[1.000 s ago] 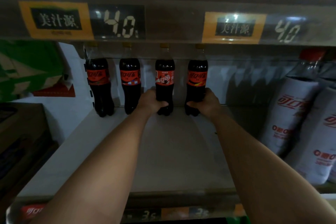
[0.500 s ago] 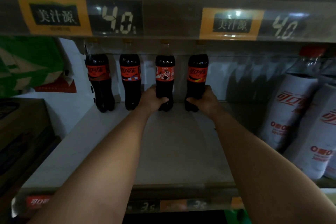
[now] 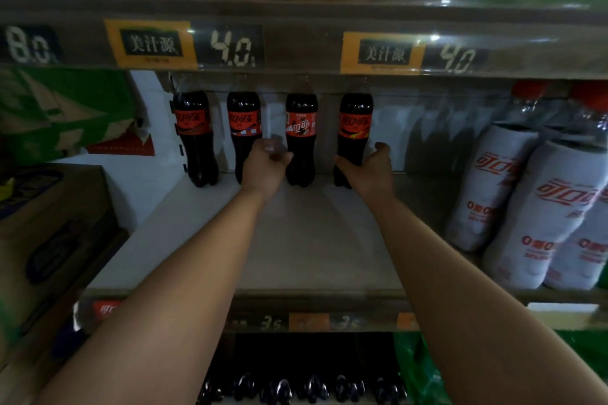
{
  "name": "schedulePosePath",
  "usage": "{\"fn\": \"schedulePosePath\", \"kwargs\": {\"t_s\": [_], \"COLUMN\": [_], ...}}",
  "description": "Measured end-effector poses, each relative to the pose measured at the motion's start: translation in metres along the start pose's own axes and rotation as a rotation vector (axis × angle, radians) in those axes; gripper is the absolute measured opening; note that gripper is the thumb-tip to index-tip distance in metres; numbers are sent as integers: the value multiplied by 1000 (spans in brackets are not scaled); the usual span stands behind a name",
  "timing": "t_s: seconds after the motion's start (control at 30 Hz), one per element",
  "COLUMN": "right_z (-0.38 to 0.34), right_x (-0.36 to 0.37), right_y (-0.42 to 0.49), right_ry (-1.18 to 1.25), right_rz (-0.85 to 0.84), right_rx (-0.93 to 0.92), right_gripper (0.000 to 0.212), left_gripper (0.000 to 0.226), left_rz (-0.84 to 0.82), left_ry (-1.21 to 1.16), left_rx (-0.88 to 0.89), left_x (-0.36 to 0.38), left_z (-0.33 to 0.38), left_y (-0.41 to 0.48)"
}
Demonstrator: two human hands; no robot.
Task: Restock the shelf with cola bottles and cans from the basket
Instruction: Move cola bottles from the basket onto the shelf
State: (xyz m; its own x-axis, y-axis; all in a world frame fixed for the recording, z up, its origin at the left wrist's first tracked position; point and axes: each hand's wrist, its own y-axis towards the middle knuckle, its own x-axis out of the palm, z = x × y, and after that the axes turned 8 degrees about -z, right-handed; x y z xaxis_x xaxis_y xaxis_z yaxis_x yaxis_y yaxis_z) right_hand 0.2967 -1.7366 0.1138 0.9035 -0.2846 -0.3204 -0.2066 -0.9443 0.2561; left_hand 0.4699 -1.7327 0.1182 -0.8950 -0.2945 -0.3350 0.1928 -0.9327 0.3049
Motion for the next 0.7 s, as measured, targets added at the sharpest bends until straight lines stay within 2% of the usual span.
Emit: {"fn": "schedulePosePath", "kwargs": {"t_s": [0.1,0.23,0.37,0.67,0.7], "right_z": [-6,-15,-24,-50,-50], "right_x": [-1,-4,-10,-23,-22], "right_y": [-27,-73,-120,-255,-275], "right_ry": [19,2,-44,22,31], "right_rz": [82,-11,66,111,109], "right_rx": [-17,-16,-61,-116,-106], "right_gripper": [58,27,25,13,12], "left_gripper": [34,28,18,4,7], "left_rz": [35,112,112,191,180], "left_ry": [-66,-147,-239,-178,-186], "left_rx": [32,52,-7,130,125], "left_x": [-12,-35,-55,-98,-104], "left_z": [6,5,14,17,16], "left_y": [-28,-73,-118,-236,-252]}}
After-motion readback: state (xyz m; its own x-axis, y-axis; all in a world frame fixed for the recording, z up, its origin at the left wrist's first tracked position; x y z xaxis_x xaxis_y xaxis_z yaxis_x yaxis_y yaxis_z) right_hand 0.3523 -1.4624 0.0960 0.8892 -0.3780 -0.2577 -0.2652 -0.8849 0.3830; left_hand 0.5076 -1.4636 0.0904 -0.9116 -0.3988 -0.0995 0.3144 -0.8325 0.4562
